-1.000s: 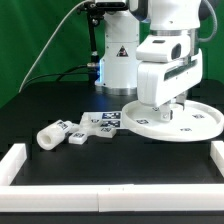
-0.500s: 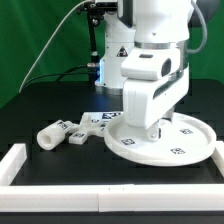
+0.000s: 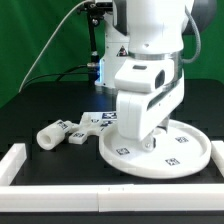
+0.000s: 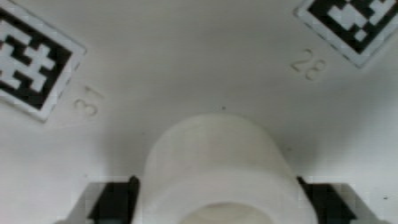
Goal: Assemble round table
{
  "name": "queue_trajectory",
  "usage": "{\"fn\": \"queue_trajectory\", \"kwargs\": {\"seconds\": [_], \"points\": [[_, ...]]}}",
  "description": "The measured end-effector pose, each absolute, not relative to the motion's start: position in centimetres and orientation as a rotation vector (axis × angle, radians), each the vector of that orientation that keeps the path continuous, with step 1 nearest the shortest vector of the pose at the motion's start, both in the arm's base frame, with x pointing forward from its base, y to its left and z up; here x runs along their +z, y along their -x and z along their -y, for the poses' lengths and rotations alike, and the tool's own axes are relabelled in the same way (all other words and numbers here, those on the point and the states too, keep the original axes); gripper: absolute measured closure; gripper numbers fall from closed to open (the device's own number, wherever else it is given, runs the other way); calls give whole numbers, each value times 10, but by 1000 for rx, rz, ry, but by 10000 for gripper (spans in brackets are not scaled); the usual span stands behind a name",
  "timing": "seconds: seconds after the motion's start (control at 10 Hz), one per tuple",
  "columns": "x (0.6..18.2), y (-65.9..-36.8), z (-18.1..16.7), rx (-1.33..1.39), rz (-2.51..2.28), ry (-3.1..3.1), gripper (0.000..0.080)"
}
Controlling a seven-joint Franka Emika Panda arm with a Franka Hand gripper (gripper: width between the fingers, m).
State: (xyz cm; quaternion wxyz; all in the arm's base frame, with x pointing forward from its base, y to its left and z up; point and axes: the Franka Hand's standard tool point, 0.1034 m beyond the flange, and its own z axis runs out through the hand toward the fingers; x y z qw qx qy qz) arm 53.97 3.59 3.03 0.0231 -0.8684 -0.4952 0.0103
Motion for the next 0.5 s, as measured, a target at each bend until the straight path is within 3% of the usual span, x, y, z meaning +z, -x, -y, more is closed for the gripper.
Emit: {"fn": "queue_trajectory", "kwargs": {"seconds": [0.2, 0.5], "points": [[21, -563, -39, 13, 1524, 2689, 394], [15, -566, -39, 14, 1512, 2690, 394]]}}
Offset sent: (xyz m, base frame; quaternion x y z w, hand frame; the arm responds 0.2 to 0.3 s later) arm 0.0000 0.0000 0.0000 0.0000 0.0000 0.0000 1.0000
